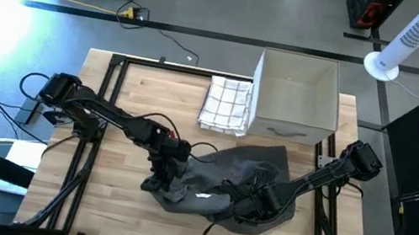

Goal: Fold towel
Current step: Fold the gray towel

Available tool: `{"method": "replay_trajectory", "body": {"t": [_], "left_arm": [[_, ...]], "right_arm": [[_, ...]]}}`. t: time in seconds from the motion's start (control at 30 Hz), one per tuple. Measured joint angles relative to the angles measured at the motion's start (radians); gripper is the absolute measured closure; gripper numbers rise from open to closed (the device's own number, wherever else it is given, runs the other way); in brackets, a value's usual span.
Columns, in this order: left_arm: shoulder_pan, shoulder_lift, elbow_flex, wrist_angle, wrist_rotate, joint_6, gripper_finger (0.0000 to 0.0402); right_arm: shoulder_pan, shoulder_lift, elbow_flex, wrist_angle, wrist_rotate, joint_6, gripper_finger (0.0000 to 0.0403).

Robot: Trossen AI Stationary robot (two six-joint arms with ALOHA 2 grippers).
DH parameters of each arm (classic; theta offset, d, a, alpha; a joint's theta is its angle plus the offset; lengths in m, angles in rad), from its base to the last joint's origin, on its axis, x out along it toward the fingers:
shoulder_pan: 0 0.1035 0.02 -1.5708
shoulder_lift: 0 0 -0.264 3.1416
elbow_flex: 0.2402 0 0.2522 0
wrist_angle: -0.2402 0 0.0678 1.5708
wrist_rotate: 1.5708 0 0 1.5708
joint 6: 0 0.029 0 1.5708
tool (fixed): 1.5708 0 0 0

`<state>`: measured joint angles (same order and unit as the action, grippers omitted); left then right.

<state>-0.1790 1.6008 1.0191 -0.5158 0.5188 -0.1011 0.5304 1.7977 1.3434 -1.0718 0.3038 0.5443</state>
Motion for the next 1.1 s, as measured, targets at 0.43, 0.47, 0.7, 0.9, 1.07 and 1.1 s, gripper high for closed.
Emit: {"method": "replay_trajectory", "body": {"t": [0.43,0.47,0.7,0.9,1.07,1.1], "left_arm": [[0.113,-0.045,0.000,-0.063,-0.052,0.053,0.0301],[0.121,-0.048,0.000,-0.063,-0.066,0.066,0.0298],[0.134,-0.052,0.000,-0.058,-0.104,0.153,0.0282],[0.136,-0.052,-0.001,-0.008,-0.084,0.195,0.0279],[0.130,-0.040,-0.011,0.033,-0.075,0.242,0.0279],[0.130,-0.033,-0.011,0.036,-0.059,0.243,0.0279]], "right_arm": [[-0.006,0.000,0.000,0.000,-0.017,0.005,0.0402],[-0.006,0.000,0.000,0.000,-0.018,0.005,0.0402],[-0.006,0.000,0.000,0.000,-0.019,0.036,0.0402],[-0.007,0.000,0.000,0.005,-0.019,0.042,0.0402],[-0.006,0.000,0.000,0.015,-0.019,0.042,0.0402],[-0.006,0.000,0.000,0.015,-0.020,0.042,0.0402]]}}
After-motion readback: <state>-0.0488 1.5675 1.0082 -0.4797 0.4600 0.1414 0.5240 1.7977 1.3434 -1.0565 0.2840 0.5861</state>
